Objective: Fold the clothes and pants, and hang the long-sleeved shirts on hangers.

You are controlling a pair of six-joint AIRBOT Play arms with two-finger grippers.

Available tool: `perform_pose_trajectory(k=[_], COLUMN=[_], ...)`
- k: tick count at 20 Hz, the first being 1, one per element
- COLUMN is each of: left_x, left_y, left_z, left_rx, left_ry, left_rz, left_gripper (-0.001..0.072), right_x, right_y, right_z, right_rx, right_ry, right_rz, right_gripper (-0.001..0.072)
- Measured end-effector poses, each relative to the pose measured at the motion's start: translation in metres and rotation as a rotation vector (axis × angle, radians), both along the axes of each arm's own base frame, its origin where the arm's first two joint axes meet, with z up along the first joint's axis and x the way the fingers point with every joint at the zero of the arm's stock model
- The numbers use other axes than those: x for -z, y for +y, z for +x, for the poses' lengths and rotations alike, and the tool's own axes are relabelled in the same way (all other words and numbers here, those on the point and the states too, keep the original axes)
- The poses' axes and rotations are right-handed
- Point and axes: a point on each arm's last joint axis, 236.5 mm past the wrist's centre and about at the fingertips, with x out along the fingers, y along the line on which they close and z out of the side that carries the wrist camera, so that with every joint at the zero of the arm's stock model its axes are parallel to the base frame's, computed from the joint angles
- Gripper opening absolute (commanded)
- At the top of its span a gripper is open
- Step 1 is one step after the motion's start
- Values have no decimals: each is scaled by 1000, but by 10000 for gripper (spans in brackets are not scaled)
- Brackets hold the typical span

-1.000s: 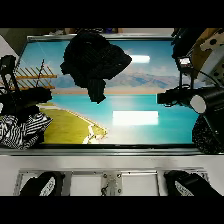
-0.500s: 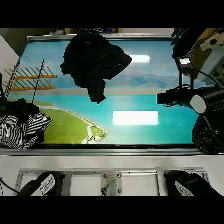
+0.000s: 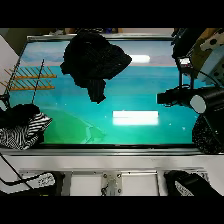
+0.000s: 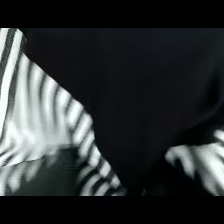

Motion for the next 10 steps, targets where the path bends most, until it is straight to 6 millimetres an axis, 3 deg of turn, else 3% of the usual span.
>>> perform_pose_trajectory(k=[2, 4, 5, 7, 10], left_x=[-13, -50, -77, -135, -231], left_y=[-7, -27, -46, -96, -199], left_z=[4, 19, 30, 49, 58], left_rx=[22, 68, 106, 209, 432], left_ry=[-17, -95, -163, -323, -605], left_rz=[13, 35, 40, 32, -26], left_gripper=[16, 16, 16, 16, 16], right_x=[0, 0, 0, 0, 0], right_y=[0, 0, 0, 0, 0], right_z=[0, 0, 0, 0, 0], right_rx=[0, 0, 0, 0, 0], right_ry=[0, 0, 0, 0, 0], right_rz=[0, 0, 0, 0, 0], right_gripper=[22, 22, 22, 22, 22])
